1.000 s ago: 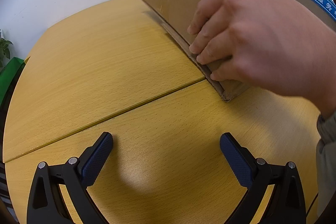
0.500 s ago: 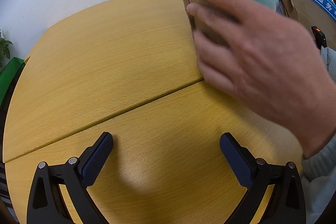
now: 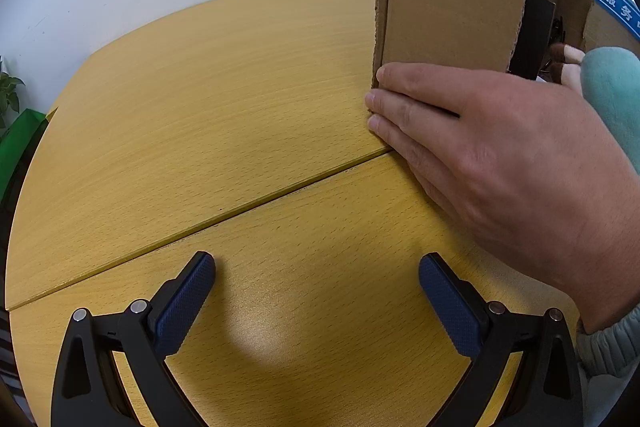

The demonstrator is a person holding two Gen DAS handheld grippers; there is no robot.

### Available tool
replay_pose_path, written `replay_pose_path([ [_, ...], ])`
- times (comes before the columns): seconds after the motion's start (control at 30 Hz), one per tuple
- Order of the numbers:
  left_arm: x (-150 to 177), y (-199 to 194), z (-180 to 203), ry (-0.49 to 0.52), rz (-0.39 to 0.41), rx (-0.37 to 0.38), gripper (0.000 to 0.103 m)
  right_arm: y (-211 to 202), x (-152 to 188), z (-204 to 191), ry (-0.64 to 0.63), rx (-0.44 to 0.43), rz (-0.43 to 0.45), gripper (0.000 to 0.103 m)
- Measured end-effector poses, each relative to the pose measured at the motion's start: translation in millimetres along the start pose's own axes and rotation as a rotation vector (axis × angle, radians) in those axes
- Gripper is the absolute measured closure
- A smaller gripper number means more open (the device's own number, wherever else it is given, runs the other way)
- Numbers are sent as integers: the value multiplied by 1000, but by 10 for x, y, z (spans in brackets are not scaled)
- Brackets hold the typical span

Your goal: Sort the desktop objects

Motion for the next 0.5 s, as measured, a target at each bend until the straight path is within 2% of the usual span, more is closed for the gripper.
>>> replay_pose_path([
  [0.5, -4, 4, 7, -3, 1, -2, 0, -82, -4, -84, -1, 3, -1, 0],
])
Point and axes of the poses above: each gripper's, at about its wrist camera, not at the fingertips, and y roughly the way its jaws point, z to its right, x to its underside, the point moved 8 cm from there along y, roughly the way its jaws point, and after that the axes turned 5 degrees about x, right-handed, at the moved point
